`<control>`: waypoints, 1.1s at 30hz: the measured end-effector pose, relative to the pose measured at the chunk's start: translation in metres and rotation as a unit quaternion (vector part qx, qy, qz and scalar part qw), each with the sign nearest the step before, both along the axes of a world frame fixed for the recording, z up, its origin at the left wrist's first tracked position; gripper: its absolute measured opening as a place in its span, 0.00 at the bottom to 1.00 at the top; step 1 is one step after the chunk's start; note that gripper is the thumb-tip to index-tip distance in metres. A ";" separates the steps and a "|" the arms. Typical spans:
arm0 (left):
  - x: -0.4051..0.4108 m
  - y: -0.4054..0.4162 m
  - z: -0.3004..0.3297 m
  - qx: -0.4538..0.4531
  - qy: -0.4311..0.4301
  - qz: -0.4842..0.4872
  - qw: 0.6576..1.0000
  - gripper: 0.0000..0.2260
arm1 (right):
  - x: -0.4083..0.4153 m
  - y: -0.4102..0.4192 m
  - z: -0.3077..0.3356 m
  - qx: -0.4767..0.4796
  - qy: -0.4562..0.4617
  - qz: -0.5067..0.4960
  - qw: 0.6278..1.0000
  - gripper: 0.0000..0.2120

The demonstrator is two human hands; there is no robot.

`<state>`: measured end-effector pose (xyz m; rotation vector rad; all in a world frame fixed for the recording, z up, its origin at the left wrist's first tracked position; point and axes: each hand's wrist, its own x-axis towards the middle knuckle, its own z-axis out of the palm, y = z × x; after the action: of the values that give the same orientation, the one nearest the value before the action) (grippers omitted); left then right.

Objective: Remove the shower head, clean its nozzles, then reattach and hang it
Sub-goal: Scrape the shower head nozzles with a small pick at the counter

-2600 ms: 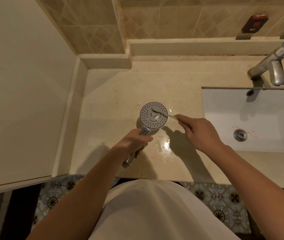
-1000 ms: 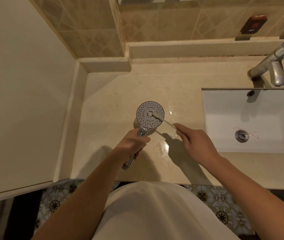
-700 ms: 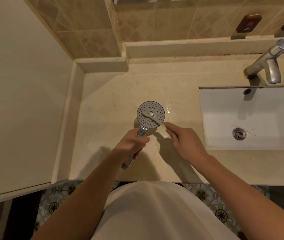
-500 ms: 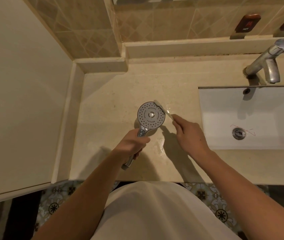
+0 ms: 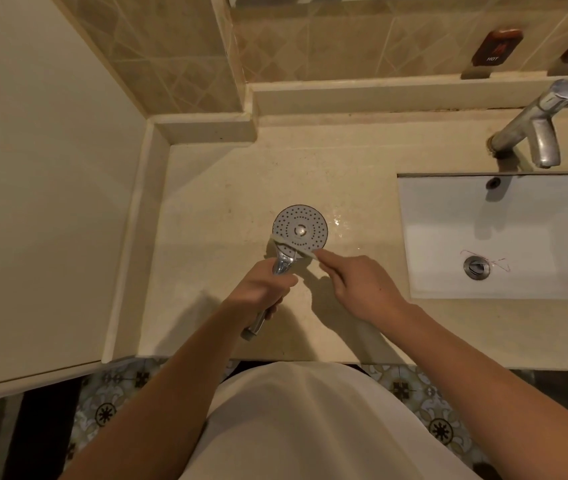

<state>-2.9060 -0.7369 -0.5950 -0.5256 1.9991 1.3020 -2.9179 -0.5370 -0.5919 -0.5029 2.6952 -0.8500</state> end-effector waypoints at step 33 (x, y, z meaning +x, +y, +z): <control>-0.004 -0.009 -0.016 -0.062 0.057 0.030 0.996 0.07 | -0.019 0.021 -0.017 0.034 -0.061 -0.213 0.974 0.11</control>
<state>-2.9104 -0.7463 -0.6109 -0.5853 2.1851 1.2750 -2.9367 -0.5161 -0.6089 0.1506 2.7451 -0.8518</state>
